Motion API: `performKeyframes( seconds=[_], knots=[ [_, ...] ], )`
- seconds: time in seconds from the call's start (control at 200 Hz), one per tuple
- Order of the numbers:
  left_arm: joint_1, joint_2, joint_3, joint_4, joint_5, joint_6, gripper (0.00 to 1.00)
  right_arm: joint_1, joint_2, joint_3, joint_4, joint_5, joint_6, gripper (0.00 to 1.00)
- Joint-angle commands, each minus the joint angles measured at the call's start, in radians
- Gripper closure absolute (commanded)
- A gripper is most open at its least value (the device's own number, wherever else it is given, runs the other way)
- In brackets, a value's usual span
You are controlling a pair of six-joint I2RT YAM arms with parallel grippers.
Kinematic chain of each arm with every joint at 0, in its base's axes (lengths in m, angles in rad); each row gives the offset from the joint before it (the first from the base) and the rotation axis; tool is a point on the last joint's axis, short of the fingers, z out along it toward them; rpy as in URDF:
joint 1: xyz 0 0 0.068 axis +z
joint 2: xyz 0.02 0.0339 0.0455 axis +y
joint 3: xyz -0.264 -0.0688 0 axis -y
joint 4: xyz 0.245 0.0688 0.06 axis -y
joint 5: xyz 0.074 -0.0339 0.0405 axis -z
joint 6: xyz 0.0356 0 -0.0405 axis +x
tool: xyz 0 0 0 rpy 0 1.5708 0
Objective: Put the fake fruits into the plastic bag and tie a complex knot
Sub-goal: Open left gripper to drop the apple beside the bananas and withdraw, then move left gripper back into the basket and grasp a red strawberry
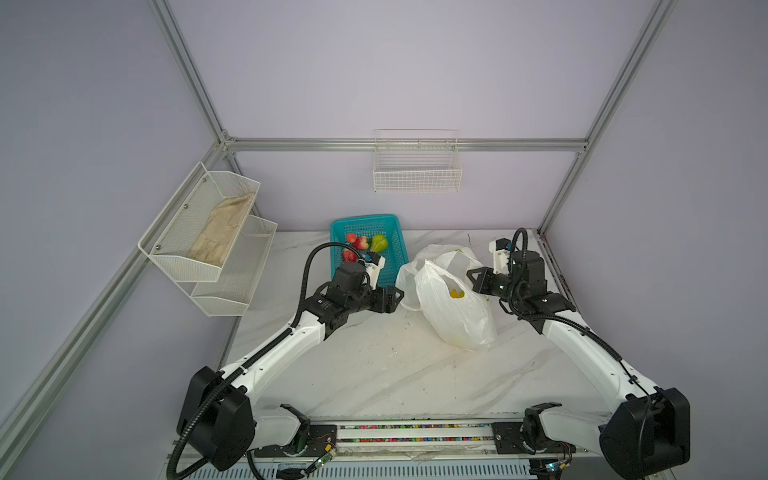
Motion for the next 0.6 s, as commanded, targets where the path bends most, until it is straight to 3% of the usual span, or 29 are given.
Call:
performKeyframes(
  seconds=[0.0,0.1,0.43,0.595],
  knots=[
    [-0.012,0.026,0.060,0.136,0.132,-0.084,0.21,-0.004,-0.006,-0.008,0.031,-0.027,-0.009,0.95],
    [-0.025,0.066,0.081,0.148,0.108,-0.089,0.28,-0.005,-0.009,-0.012,0.030,-0.033,-0.008,0.95],
    [-0.112,0.113,0.078,0.156,0.106,-0.089,0.77,-0.006,0.014,0.017,0.058,-0.035,0.030,0.95],
    [-0.196,0.035,0.013,0.211,0.121,-0.101,0.84,-0.005,0.065,0.064,0.084,-0.076,0.049,0.95]
  ],
)
